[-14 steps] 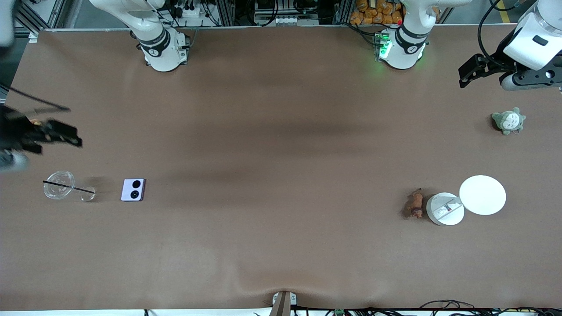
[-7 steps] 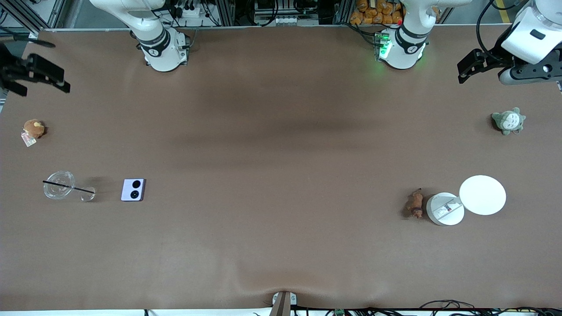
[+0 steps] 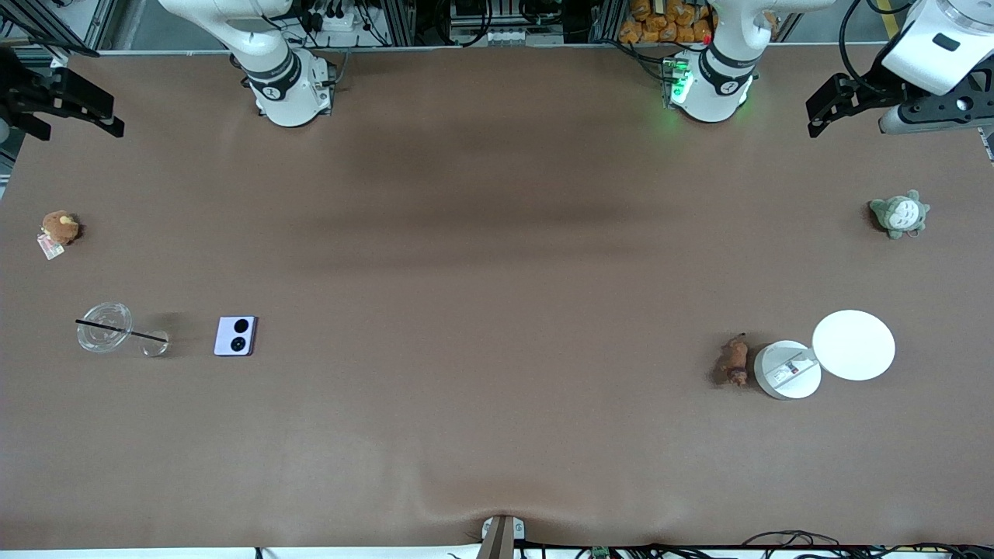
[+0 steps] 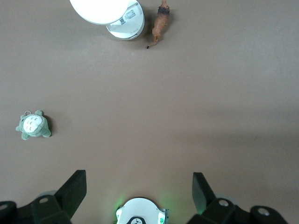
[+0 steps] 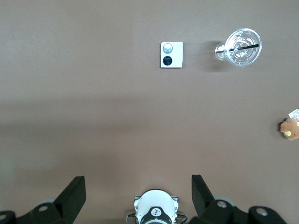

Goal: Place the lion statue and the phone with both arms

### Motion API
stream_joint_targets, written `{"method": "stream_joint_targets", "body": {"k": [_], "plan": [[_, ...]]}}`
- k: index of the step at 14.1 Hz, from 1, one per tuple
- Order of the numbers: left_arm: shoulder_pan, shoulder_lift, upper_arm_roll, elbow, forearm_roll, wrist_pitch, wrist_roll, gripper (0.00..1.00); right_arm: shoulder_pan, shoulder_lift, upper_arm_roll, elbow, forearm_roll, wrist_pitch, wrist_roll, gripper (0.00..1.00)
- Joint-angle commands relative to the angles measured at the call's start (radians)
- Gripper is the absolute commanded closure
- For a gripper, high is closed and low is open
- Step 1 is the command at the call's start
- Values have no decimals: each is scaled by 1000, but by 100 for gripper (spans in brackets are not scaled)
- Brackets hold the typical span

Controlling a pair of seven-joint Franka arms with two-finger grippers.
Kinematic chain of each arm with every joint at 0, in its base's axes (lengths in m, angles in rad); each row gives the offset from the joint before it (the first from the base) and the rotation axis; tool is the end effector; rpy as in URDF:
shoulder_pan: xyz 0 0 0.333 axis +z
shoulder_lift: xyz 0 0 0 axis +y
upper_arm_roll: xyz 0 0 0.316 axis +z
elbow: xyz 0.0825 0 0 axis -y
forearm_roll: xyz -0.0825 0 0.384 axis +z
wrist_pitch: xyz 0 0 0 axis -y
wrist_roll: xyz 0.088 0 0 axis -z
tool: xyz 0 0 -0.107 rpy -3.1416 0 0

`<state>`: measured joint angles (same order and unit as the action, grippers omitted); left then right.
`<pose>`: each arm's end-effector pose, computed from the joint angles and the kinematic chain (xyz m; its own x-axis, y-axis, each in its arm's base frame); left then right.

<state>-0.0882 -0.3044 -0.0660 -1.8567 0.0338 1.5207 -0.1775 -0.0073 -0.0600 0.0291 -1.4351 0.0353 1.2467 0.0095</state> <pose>0.4457 -0.0702 0.6389 0.9993 0.0284 -0.0222 0.0271 -0.9979 -0.0584 0.4974 0.0160 0.6916 0.9915 0.0231 -0.1282 0.0192 -0.9993 -0.0317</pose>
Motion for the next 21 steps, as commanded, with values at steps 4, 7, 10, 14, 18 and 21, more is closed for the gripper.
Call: {"method": "stream_joint_targets", "body": {"k": [4,7,10,14,18,21], "plan": [[-1,19,8,36,-2,13,9,0,1,-30,9,-47,-23,42,4,0],[1,34,8,60,-11,10,7,0,9,-29,9,-44,-23,54,1,0],[-1,47,8,70,-14,10,-7,0,24,-29,8,-44,-25,59,1,0],[-1,68,8,90,-17,9,-8,0,24,-29,8,-44,-25,59,1,0],[1,85,8,108,-34,7,-10,0,26,-29,8,-45,-25,59,1,0],[5,97,8,128,-35,-1,-10,0,26,-29,6,-45,-25,59,1,0]]}}
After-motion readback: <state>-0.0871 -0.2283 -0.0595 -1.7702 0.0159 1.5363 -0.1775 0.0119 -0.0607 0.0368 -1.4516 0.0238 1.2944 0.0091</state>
